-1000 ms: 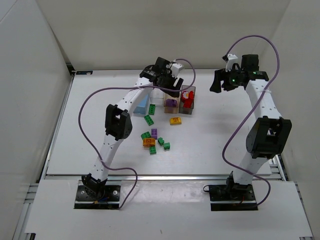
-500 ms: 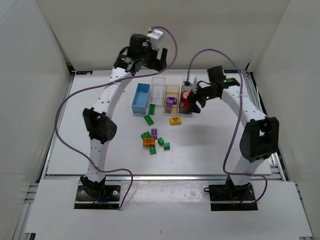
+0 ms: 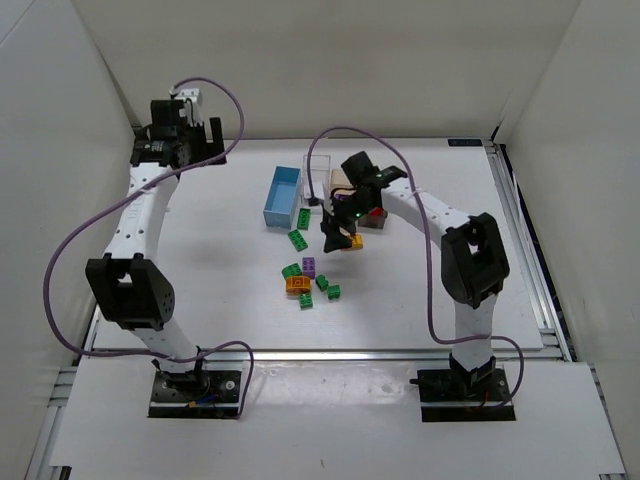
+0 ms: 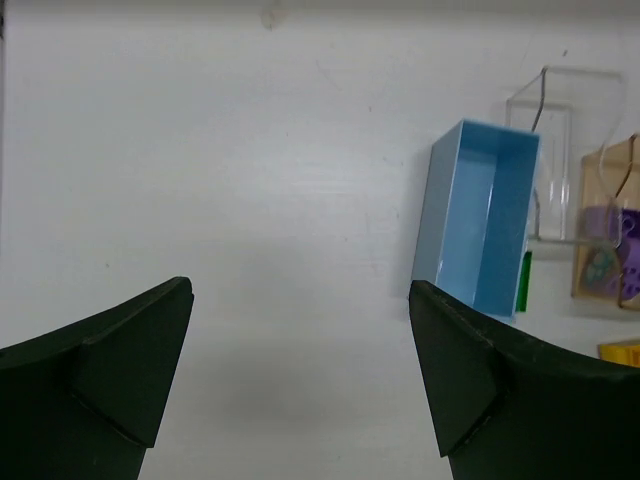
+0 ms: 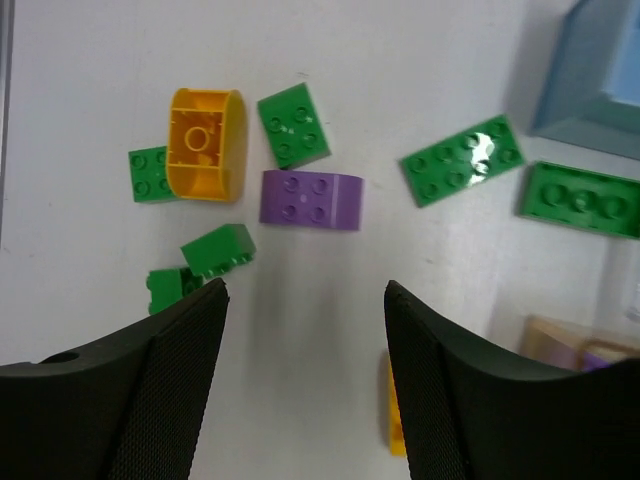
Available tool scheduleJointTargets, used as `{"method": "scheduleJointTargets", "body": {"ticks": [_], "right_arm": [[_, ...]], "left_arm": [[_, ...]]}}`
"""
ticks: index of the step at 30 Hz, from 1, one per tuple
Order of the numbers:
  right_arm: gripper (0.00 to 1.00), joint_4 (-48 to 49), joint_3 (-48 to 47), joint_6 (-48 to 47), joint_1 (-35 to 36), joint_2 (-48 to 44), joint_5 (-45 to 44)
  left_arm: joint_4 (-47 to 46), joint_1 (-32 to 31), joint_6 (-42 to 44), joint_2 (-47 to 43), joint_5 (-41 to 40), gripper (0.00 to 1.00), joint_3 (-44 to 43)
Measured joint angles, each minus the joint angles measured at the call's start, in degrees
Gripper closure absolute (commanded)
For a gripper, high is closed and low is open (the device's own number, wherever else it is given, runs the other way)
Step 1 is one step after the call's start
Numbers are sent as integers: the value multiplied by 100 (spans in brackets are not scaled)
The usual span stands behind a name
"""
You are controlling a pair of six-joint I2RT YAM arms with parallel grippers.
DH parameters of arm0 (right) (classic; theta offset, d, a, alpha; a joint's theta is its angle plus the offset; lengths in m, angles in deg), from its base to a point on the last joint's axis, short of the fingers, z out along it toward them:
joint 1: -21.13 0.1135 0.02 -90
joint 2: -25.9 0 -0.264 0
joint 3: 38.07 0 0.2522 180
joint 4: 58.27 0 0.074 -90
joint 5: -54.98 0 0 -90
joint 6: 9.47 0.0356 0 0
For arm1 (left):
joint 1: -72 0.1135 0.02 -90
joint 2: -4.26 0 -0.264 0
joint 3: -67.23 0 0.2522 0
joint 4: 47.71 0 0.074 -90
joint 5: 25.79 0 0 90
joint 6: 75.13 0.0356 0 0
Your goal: Sort the legos into containers by color
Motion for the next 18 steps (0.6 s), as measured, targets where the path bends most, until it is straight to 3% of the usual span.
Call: {"method": "scheduleJointTargets", "body": {"ticks": [6, 18], "right_arm": [[30, 315, 361, 142, 466, 203, -166], [25, 1045, 448, 557, 741, 721, -855]], "left_arm": [[44, -26, -90, -83, 2, 0, 660], [-4, 44, -24, -527, 26, 1, 863]]}}
